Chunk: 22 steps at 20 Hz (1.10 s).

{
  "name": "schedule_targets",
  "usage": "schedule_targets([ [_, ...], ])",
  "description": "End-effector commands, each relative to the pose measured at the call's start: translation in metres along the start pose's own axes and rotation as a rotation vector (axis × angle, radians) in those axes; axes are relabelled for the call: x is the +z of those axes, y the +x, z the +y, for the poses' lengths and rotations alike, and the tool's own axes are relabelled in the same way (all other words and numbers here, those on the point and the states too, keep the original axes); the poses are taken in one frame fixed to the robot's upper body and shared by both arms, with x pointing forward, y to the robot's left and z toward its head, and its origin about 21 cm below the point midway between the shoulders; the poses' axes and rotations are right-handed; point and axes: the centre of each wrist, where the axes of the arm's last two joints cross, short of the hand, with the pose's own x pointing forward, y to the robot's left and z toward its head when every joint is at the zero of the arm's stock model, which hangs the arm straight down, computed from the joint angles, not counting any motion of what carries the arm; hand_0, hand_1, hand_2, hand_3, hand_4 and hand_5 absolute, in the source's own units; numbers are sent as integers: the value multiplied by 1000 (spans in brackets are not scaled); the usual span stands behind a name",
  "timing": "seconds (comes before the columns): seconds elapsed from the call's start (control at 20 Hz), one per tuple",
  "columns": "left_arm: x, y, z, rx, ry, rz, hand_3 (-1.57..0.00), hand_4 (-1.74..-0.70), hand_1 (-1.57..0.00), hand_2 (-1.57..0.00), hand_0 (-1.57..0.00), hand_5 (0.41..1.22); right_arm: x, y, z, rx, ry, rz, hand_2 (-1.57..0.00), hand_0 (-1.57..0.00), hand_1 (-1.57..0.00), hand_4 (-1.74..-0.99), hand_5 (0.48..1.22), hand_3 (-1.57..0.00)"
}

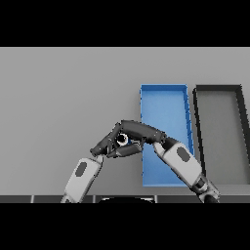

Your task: Pick up the blue pipe and place it into the blue bin.

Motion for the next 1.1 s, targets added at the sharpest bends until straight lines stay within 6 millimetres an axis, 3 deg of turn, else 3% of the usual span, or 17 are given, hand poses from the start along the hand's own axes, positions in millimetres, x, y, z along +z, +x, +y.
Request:
schedule_targets([
  [0.0,-1,1,0,-14,0,7,-1433,-1728,-1571,-1571,-1571,1221,1,-3,2,-2,-7,-18,-1514,-1511,-1511,-1710,1125,-1462],
  [0.25,3,4,5,-75,36,-23,-1454,-1724,-1571,-1571,-1571,1221,-4,0,4,-17,-53,-26,-1552,-1551,-1551,-1731,1190,-1535],
  [0.3,4,3,6,-103,43,-14,-1166,-1599,-1342,-1293,-1462,1221,-3,-1,3,-14,-67,-23,-1556,-1555,-1555,-1733,1196,-1542],
  [0.35,7,3,7,-107,16,-15,-933,-1475,-1073,-1034,-1169,1221,-3,1,4,-11,-67,-26,-1559,-1558,-1558,-1734,1201,-1548],
  [0.5,9,4,11,-138,-50,14,-477,-1206,-549,-529,-598,1221,-4,2,9,-29,-70,12,-1565,-1565,-1565,-1738,1211,-1559],
  [0.65,6,5,12,-148,-48,78,-244,-1047,-281,-270,-306,938,-3,4,12,-7,-78,1,-1568,-1568,-1568,-1739,1216,-1565],
  [0.8,9,1,13,-126,-33,119,-124,-980,-143,-138,-156,704,-5,7,10,1,-98,-10,-1569,-1569,-1569,-1740,1218,-1568],
  [0.9,8,0,10,-99,-24,160,-79,-969,-91,-88,-100,603,-3,5,12,-8,-87,-21,-1570,-1570,-1570,-1740,1219,-1569],
  [1.05,9,-1,11,-131,-11,163,-40,-947,-46,-45,-50,513,-1,3,7,-46,-99,-50,-1570,-1570,-1570,-1741,1220,-1570],
])
